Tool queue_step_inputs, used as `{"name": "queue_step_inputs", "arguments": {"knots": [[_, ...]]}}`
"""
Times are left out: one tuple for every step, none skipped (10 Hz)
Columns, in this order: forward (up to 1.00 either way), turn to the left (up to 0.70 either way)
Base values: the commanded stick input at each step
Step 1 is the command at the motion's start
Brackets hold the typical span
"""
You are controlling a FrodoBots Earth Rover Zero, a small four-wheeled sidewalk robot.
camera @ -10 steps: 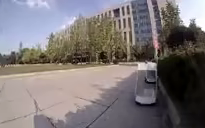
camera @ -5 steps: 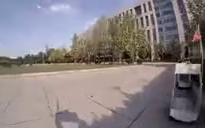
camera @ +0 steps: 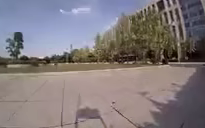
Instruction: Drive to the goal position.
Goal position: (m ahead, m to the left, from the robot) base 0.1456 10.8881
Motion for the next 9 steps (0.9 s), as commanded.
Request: {"name": "queue_step_inputs", "arguments": {"knots": [[0.7,0.35],[0.7,0.35],[0.7,0.35],[0.7,0.35],[0.7,0.35],[0.7,0.35],[0.7,0.35],[0.7,0.27],[0.7,0.1]]}}
